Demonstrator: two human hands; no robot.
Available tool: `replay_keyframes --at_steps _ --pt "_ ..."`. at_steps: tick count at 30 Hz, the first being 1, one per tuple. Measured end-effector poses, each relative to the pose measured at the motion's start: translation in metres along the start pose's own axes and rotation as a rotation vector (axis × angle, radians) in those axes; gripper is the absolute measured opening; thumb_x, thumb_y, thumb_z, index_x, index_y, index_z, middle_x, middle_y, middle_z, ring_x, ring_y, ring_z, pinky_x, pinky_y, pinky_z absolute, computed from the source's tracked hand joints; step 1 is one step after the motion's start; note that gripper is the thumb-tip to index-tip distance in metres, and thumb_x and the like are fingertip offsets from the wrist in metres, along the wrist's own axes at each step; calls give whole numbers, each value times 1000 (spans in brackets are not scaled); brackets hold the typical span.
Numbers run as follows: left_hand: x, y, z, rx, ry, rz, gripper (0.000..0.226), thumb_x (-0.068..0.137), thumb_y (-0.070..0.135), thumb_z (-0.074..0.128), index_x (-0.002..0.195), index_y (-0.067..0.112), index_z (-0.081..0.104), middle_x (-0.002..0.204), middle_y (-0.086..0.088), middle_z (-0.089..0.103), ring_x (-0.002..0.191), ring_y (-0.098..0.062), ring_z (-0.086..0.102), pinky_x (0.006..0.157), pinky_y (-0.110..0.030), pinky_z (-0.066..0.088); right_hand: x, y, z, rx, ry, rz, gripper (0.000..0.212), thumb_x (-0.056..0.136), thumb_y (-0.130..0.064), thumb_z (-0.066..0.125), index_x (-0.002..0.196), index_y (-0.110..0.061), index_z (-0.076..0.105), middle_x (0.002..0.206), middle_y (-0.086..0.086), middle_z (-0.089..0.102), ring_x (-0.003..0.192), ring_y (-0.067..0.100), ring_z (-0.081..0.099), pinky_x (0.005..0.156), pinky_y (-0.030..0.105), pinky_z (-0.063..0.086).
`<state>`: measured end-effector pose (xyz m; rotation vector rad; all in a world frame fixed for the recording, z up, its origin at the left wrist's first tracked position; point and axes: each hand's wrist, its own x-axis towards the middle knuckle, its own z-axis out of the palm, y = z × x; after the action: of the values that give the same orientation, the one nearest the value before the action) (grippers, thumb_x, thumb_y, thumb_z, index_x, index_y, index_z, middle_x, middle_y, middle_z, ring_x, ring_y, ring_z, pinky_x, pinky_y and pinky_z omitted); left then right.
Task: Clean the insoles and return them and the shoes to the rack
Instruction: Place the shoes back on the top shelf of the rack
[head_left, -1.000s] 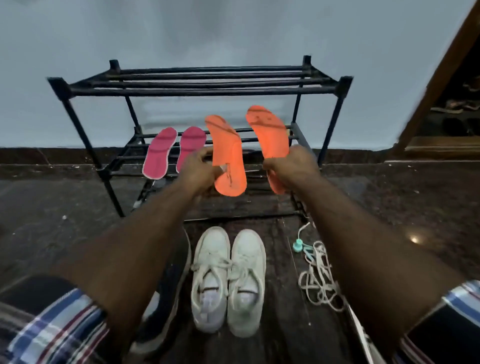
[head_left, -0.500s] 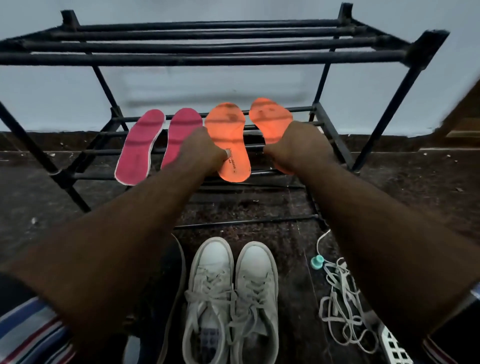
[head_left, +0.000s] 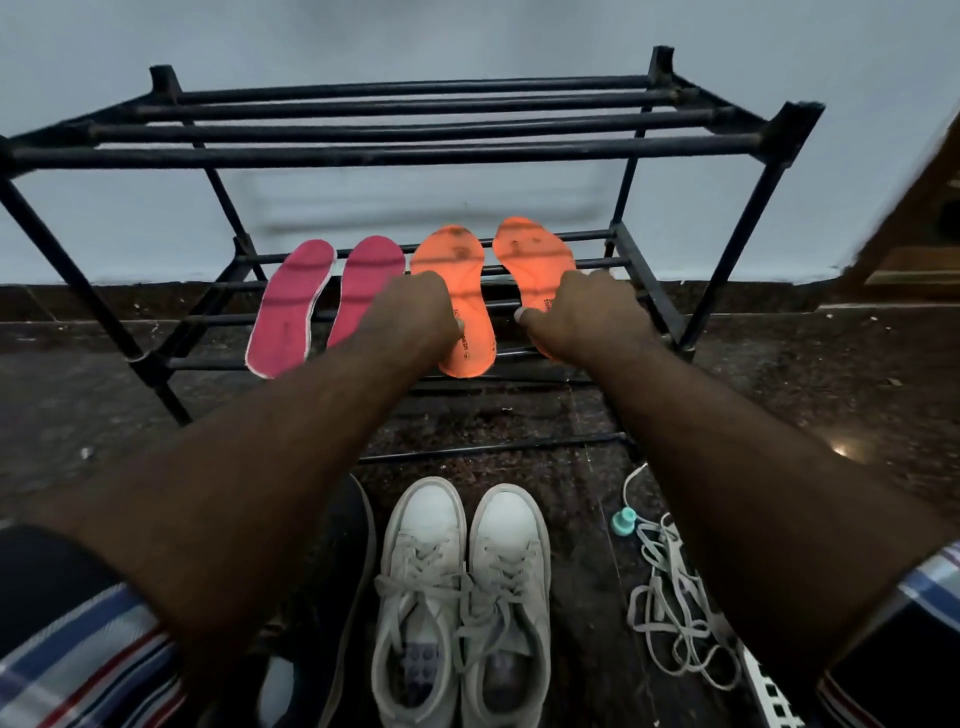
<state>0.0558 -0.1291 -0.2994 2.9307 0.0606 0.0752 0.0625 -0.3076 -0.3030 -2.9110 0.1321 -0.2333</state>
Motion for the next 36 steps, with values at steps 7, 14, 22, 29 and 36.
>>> replay_keyframes --at_steps 7,14,22,29,36 --pt "-72 -11 -2 -12 135 129 32 90 33 61 116 14 61 113 -13 64 102 -37 63 80 -46 53 -65 -4 -15 120 135 -98 50 85 -46 56 120 -10 58 120 16 57 112 39 53 88 46 48" --pt "-208 -43 19 -20 -9 -17 32 88 38 57 113 20 60 119 -9 64 110 -34 62 86 -46 55 -196 -3 -7 187 -5 -93 36 79 -36 56 107 -14 64 105 11 67 99 33 64 80 39 54" --pt "-369 -69 12 -124 -158 -23 20 86 34 55 86 14 57 100 -17 66 93 -37 64 75 -39 52 -374 -10 -19 290 -203 26 35 81 -28 57 111 -11 63 112 16 66 107 35 62 85 35 50" --pt "-413 -135 2 -209 -250 -175 22 90 26 59 92 5 65 92 -14 67 86 -32 63 69 -33 48 -427 -58 -20 349 -272 -2 40 86 -27 61 123 -13 62 118 14 67 114 33 59 90 32 47" --pt "-412 -182 17 -503 -143 -459 32 81 27 65 109 12 64 109 -14 67 98 -34 64 74 -31 48 -430 -107 14 331 -417 -186 38 81 -24 64 117 -12 63 110 12 69 104 31 62 78 30 47"
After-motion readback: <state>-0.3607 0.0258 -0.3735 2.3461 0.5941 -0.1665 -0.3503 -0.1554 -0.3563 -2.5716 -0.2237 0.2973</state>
